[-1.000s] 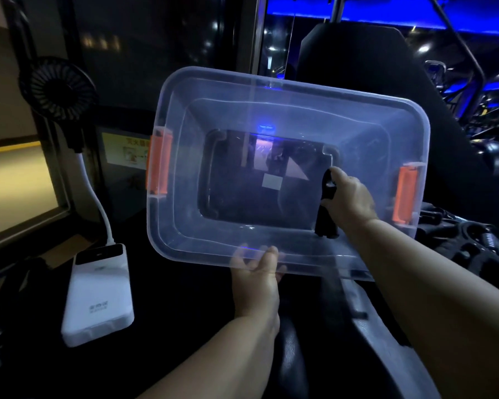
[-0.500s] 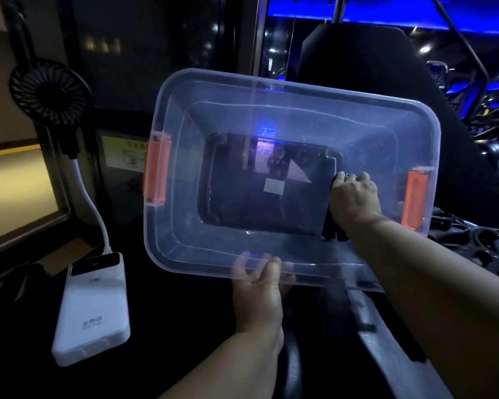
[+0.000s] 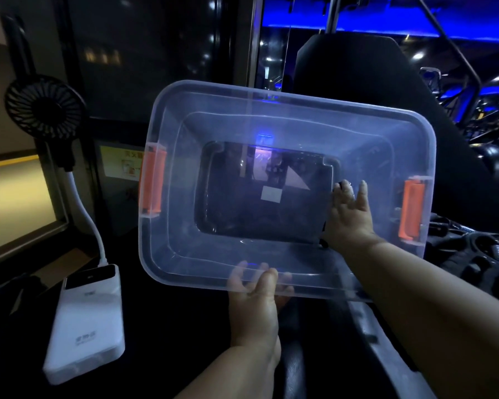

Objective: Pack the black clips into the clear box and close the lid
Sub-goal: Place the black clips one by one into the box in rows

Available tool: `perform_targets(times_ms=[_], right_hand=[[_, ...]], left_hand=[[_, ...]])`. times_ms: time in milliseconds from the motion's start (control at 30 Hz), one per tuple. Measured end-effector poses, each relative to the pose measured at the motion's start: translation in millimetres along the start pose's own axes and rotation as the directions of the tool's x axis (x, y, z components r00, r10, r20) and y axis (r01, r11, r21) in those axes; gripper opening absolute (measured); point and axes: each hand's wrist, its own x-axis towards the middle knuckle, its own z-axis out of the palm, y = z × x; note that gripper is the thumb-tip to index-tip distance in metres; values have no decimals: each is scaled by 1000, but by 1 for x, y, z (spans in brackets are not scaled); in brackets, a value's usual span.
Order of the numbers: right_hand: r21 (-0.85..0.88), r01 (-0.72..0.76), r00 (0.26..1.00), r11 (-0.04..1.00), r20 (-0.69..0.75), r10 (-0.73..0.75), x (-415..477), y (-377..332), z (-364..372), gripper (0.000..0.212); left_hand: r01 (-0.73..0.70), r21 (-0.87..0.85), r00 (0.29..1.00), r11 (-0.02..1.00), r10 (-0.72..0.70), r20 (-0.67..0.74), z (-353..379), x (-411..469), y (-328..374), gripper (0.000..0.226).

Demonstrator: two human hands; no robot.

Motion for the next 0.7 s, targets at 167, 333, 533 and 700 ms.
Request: perform_targets(times_ms=[167, 333, 533, 700], right_hand=[[-3, -15, 1000, 1000, 11, 15, 2, -2, 1, 93], [-28, 0, 1000, 1000, 20, 0, 2, -1, -6, 93], [-53, 47, 999, 997, -8, -48, -1, 5, -14, 83], [94, 78, 994, 993, -81, -71, -9, 17, -31, 80]], left_hand=[[-13, -2, 999, 1000, 13, 31, 0, 1, -1, 42], [2, -9, 1000, 1000, -2, 7, -2, 4, -3, 45], [-9, -37, 999, 999, 10, 31, -2, 6, -5, 43], [-33, -10, 998, 999, 33, 57, -2, 7, -5, 41]])
